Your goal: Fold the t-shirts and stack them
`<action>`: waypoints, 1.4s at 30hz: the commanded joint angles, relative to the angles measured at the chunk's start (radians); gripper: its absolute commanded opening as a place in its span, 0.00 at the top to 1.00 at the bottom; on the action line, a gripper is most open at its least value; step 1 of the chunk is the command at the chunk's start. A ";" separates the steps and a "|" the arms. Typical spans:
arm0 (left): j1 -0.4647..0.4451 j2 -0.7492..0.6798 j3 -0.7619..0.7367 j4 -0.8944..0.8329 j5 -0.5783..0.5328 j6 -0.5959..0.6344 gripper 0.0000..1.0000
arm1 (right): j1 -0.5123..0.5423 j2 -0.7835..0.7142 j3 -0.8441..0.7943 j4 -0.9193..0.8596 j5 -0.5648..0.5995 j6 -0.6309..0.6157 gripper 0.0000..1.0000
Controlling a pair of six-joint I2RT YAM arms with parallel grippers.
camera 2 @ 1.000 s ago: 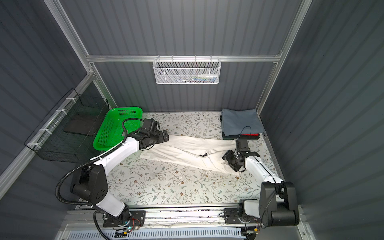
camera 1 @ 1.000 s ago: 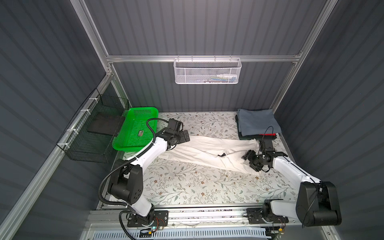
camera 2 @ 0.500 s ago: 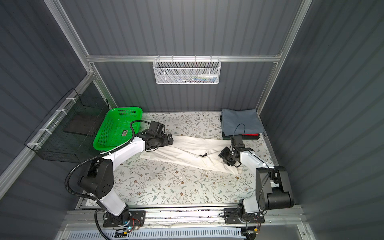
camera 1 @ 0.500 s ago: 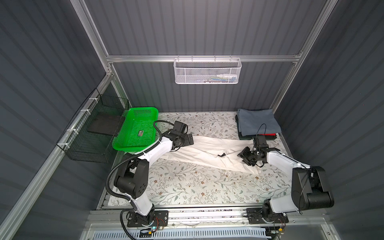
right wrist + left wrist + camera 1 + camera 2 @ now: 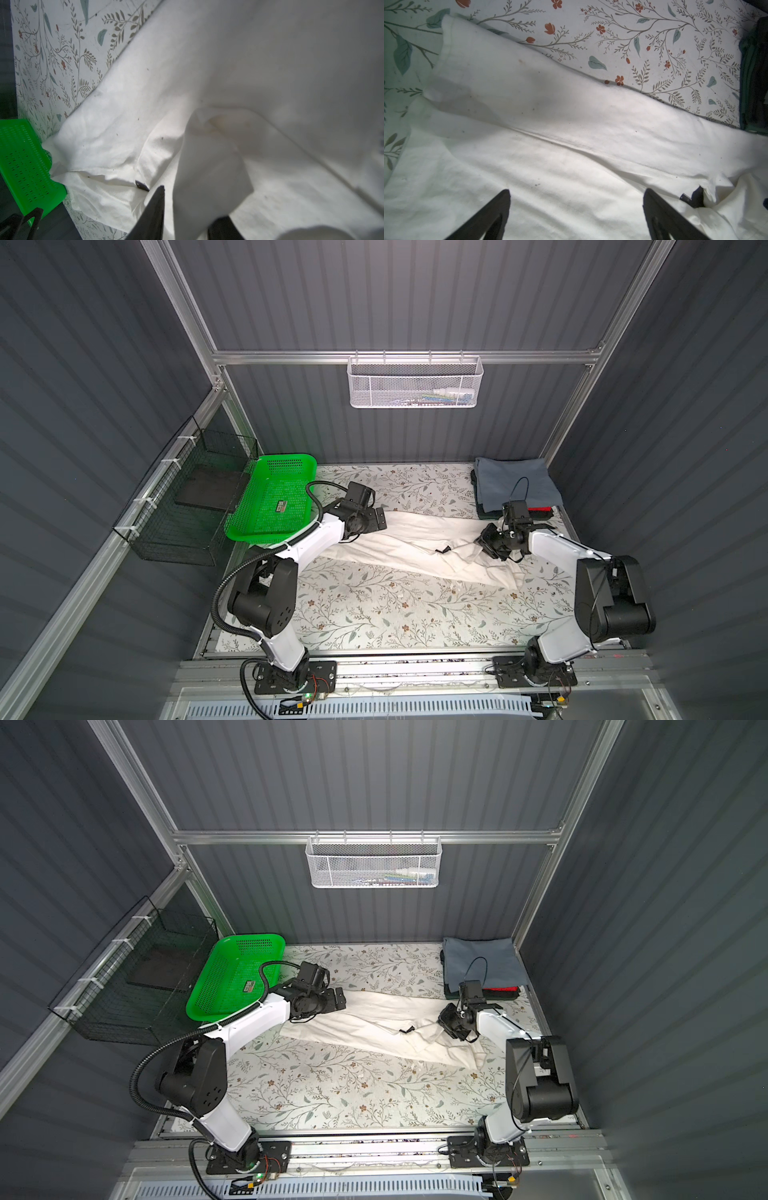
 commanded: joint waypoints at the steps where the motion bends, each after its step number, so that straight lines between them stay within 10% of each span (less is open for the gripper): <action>1: -0.009 -0.002 0.020 -0.032 0.001 0.009 0.00 | 0.008 0.029 0.056 -0.017 0.027 -0.028 0.76; 7: -0.009 -0.001 0.015 -0.037 -0.013 0.013 0.00 | 0.019 0.058 0.120 -0.053 0.094 -0.066 0.93; 27: -0.009 0.014 -0.004 -0.049 -0.035 0.026 0.00 | 0.095 0.260 0.409 -0.220 0.199 -0.153 0.85; 42: -0.009 -0.007 -0.012 -0.038 -0.040 0.042 0.00 | 0.067 0.176 0.499 -0.317 0.290 -0.225 0.01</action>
